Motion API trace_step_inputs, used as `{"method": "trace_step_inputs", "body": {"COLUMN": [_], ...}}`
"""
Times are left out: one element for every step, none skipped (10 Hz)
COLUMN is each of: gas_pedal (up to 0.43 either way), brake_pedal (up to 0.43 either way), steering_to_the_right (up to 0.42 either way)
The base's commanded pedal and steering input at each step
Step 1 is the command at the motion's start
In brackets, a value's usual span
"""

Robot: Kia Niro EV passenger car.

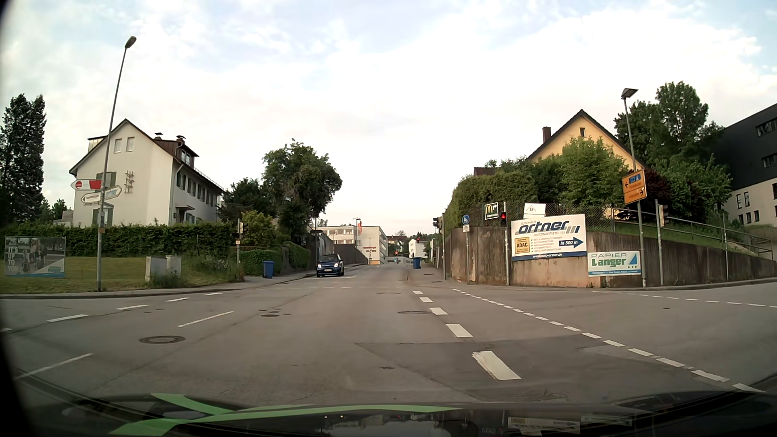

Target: Follow the waypoints while adhering to traffic rules and regulations

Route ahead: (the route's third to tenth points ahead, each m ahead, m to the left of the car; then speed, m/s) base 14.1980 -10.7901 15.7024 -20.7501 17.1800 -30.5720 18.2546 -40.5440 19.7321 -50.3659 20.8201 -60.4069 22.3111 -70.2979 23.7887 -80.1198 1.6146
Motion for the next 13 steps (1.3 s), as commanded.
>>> {"method": "trace_step_inputs", "body": {"gas_pedal": [0.287, 0.287, 0.287, 0.287, 0.287, 0.287, 0.287, 0.287, 0.287, 0.280, 0.280, 0.280, 0.280], "brake_pedal": [0.000, 0.000, 0.000, 0.000, 0.000, 0.000, 0.000, 0.000, 0.000, 0.000, 0.000, 0.000, 0.000], "steering_to_the_right": [0.278, 0.280, 0.282, 0.293, 0.310, 0.326, 0.342, 0.352, 0.356, 0.355, 0.356, 0.355, 0.355]}}
